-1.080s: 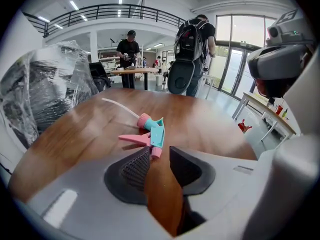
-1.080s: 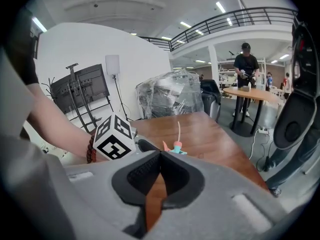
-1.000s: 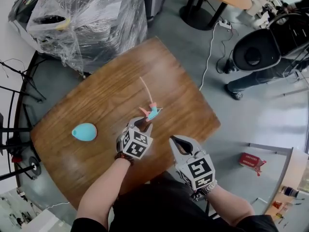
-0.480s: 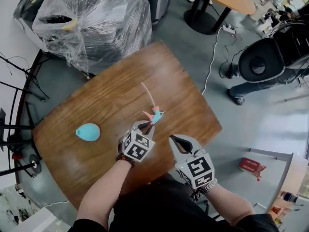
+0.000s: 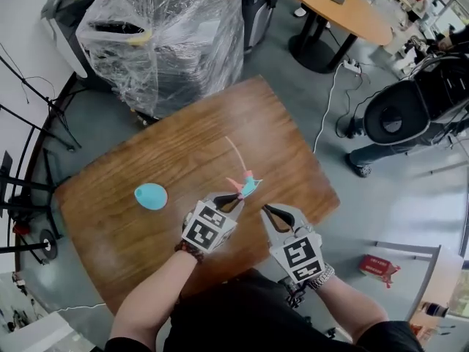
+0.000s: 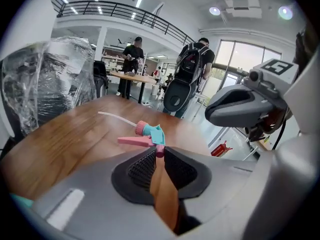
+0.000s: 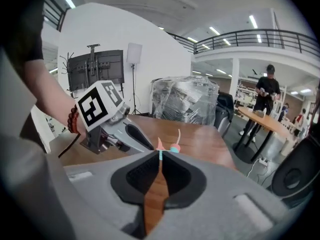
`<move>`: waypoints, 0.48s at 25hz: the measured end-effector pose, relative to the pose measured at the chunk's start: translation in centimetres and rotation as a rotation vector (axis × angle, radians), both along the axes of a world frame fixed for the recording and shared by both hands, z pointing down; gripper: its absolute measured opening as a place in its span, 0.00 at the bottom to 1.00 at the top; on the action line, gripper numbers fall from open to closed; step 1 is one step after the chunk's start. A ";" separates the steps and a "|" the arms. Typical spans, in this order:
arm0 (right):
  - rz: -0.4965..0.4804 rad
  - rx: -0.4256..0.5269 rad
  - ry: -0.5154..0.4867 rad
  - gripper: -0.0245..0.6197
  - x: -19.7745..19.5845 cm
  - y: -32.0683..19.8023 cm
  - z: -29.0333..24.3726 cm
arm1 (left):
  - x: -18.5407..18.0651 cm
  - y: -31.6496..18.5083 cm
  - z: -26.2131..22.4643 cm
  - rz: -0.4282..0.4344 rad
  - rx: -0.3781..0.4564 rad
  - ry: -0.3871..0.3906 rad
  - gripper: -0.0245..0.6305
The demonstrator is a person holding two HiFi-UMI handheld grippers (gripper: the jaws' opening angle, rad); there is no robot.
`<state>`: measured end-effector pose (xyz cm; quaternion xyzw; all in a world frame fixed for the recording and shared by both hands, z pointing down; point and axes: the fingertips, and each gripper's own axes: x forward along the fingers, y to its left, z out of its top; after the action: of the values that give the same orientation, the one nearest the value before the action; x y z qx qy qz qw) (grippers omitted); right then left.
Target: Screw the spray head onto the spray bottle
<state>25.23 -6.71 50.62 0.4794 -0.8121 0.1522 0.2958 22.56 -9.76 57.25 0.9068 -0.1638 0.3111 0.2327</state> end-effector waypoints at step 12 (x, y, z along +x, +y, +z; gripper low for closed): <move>-0.347 0.198 0.524 0.29 -4.2 0.1 -2.4 | -4.9 2.2 -6.5 -0.025 -0.130 0.173 0.15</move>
<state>21.05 -6.59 48.22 0.3830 -0.7889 -0.1087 0.4681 17.68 -7.60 50.72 0.9112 -0.1338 0.2385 0.3081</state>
